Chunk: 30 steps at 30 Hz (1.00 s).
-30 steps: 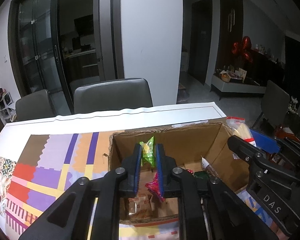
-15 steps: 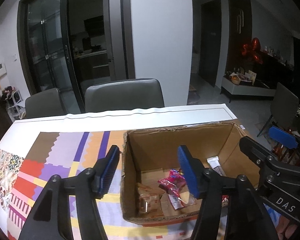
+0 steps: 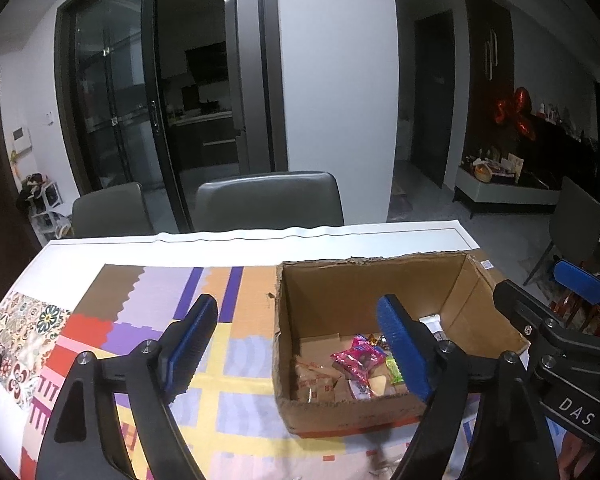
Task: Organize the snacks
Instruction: 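Withdraw both tools from the box toward the last snacks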
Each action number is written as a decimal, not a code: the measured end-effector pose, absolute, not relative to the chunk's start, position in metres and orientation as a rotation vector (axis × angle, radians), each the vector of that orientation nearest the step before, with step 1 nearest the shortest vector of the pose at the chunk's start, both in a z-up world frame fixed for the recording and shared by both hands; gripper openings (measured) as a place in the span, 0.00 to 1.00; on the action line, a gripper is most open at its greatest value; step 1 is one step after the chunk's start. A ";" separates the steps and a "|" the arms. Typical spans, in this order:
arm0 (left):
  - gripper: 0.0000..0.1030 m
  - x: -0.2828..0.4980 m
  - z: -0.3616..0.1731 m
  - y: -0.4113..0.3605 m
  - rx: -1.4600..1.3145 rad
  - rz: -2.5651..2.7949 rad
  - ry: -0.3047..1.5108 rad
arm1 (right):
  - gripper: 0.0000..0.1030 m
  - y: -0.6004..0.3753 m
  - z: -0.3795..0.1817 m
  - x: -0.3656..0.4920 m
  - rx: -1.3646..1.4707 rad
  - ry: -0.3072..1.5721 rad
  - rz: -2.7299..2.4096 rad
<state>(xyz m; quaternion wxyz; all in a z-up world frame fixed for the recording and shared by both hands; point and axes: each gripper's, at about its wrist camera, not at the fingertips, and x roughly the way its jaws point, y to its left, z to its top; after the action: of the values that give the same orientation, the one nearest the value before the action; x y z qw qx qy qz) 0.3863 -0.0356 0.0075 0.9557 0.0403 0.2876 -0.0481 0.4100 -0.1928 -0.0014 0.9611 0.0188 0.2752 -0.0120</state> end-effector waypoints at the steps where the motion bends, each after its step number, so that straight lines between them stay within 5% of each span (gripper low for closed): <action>1: 0.82 0.383 0.009 -0.034 0.081 -0.093 0.579 | 0.82 -0.192 0.000 0.407 0.037 0.555 -0.025; 30: 0.85 0.322 -0.017 -0.004 0.061 -0.048 0.643 | 0.82 -0.163 -0.015 0.339 0.001 0.566 0.007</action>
<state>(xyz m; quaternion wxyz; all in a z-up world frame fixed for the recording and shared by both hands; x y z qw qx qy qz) 0.3218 -0.0042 -0.0174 0.9480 0.0298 0.3159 -0.0234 0.3388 -0.1632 -0.0153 0.9602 0.0004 0.2793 0.0033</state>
